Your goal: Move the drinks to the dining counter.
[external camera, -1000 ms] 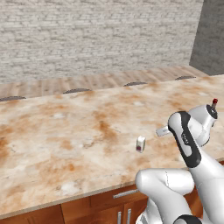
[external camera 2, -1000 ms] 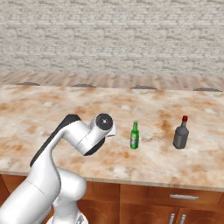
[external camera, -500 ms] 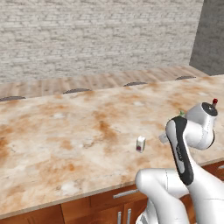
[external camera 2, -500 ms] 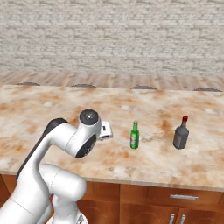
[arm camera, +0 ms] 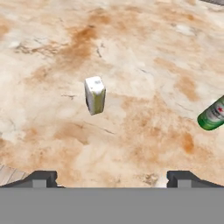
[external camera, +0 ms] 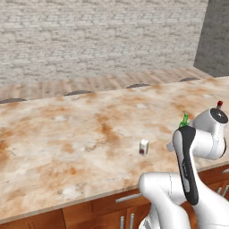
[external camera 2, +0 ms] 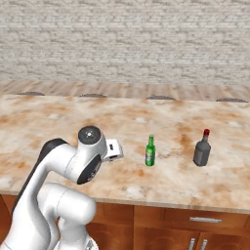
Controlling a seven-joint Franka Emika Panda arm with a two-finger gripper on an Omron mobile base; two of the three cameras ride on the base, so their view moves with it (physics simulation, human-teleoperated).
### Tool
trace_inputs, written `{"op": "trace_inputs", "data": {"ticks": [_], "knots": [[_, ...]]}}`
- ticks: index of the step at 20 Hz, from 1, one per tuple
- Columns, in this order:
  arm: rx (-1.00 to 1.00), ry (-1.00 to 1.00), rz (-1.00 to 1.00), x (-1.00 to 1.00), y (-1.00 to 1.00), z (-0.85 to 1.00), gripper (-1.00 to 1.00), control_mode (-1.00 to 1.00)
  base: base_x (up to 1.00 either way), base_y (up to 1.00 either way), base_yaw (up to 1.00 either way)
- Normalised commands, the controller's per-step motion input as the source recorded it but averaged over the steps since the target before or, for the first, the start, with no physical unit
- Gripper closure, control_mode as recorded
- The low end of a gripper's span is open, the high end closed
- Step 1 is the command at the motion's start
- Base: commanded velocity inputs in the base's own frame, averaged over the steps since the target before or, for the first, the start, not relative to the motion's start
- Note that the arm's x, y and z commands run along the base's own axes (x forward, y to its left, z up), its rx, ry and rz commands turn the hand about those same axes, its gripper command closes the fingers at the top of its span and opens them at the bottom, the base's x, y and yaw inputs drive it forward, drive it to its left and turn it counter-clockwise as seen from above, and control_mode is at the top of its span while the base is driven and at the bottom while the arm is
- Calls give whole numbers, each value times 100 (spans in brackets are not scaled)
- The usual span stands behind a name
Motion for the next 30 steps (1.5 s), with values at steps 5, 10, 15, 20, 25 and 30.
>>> {"op": "trace_inputs", "data": {"ticks": [5,10,15,20,25,30], "knots": [[0,0,-3,-11,-8,0,-100,-100,0,0,0],[1,0,-3,-11,-7,0,-100,100,-78,-63,-26],[0,0,0,0,0,0,-100,100,-84,-65,-47],[0,0,0,0,0,0,-100,100,-21,-70,-57],[0,0,0,0,0,0,-100,100,7,-61,-75],[0,0,0,0,0,0,-100,100,16,-47,-84]]}}
